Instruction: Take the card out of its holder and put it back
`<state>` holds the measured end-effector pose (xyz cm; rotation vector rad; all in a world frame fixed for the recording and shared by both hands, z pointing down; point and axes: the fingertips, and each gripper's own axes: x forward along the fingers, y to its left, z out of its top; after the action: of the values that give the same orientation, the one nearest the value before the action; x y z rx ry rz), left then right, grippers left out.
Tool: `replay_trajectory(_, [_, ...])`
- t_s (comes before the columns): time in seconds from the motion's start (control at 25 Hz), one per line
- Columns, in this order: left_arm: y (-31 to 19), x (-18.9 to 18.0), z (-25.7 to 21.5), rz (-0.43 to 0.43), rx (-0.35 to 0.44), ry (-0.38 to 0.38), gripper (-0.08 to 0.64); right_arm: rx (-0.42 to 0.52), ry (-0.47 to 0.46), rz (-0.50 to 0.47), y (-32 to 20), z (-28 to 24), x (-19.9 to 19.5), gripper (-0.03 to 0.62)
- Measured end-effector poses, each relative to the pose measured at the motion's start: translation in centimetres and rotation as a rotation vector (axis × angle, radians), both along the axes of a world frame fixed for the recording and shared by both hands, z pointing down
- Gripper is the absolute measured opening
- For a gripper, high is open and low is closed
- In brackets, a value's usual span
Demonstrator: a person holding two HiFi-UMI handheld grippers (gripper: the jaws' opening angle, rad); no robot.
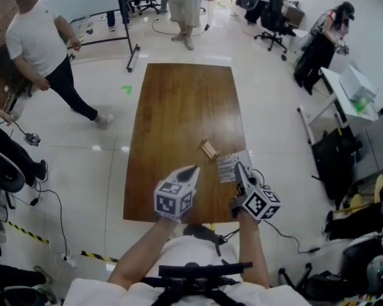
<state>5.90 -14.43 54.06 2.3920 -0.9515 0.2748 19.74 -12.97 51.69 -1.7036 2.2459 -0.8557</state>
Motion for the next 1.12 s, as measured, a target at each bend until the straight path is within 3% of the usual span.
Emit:
replay_trajectory(0.52, [-2.2, 1.6, 0.0, -0.007, 0.009, -0.006, -0.005, 0.032, 0.041, -0.049, -4.0, -1.4, 1.7, 0.02])
replay_trajectory(1.12, [-6.2, 1.9, 2.5, -0.109, -0.058, -0.039, -0.005, 0.047, 0.226, -0.233, -13.8, -1.1, 2.1, 0.02])
